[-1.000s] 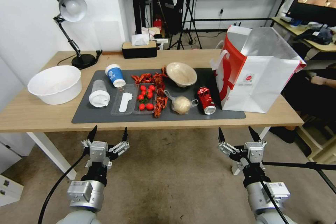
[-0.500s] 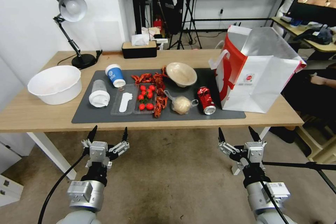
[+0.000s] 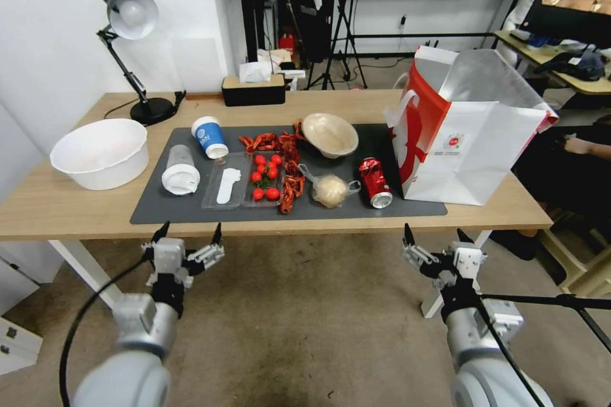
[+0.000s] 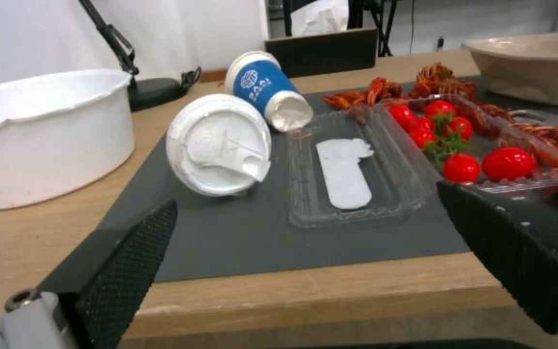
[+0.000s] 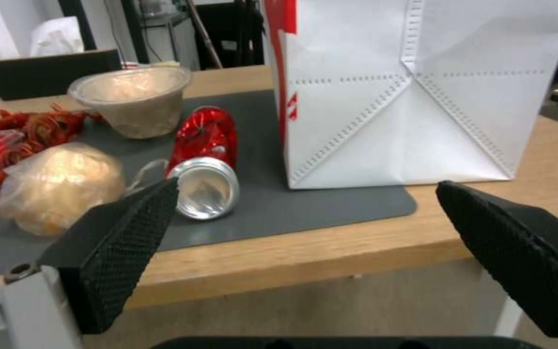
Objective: Pick up the trash from the table and place it into the takeout bag.
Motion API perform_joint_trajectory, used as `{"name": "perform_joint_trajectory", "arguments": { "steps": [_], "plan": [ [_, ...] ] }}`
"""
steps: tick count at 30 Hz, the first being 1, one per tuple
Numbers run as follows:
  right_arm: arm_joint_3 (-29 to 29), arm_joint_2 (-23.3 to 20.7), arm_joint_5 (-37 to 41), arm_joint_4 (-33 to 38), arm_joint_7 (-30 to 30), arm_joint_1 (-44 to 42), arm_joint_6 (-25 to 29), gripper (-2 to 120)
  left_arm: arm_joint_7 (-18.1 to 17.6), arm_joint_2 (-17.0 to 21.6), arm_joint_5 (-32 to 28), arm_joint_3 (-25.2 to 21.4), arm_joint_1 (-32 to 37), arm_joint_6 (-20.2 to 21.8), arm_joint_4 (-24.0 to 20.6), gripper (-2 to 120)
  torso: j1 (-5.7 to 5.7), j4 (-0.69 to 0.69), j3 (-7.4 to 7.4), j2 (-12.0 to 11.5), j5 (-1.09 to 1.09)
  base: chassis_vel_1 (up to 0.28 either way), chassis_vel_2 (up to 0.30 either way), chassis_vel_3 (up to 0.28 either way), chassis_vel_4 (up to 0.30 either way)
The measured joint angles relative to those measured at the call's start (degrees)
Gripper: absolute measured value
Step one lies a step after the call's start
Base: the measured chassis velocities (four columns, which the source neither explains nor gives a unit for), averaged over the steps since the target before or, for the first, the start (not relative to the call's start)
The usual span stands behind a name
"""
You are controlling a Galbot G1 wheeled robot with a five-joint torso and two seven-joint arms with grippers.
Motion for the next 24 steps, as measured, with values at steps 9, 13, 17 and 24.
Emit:
{"name": "perform_joint_trajectory", "arguments": {
  "steps": [9,13,17,24],
  "plan": [
    [-0.69,-1.75,2.11,-0.19,-0.48,0.5,1.92,100,-0.19,0.14,-0.24,-0.04,0.7,-2.71,0.4,100,-0.01,0.01,0.0,0.0,0.01,0.0,0.0,0.0,0.0],
    [-0.9,-2.74,3.09,-0.27,-0.88,0.91,2.34,100,-0.19,-0.03,-0.19,-0.03,0.92,-3.4,0.4,100,-0.01,0.0,0.0,0.0,0.02,0.0,0.0,0.0,0.0],
    [-1.29,-5.23,4.65,-0.89,-0.46,2.63,1.3,100,-0.19,-0.21,0.08,0.05,1.3,-3.99,0.3,100,-0.01,0.0,0.0,0.0,0.02,0.0,0.0,0.0,0.0],
    [-1.95,-8.15,7.37,-2.18,0.68,4.77,0.26,100,-0.16,-0.47,0.42,0.07,1.52,-4.13,0.0,100,0.0,0.01,0.0,0.0,0.02,0.0,0.0,0.0,0.0]
  ]
}}
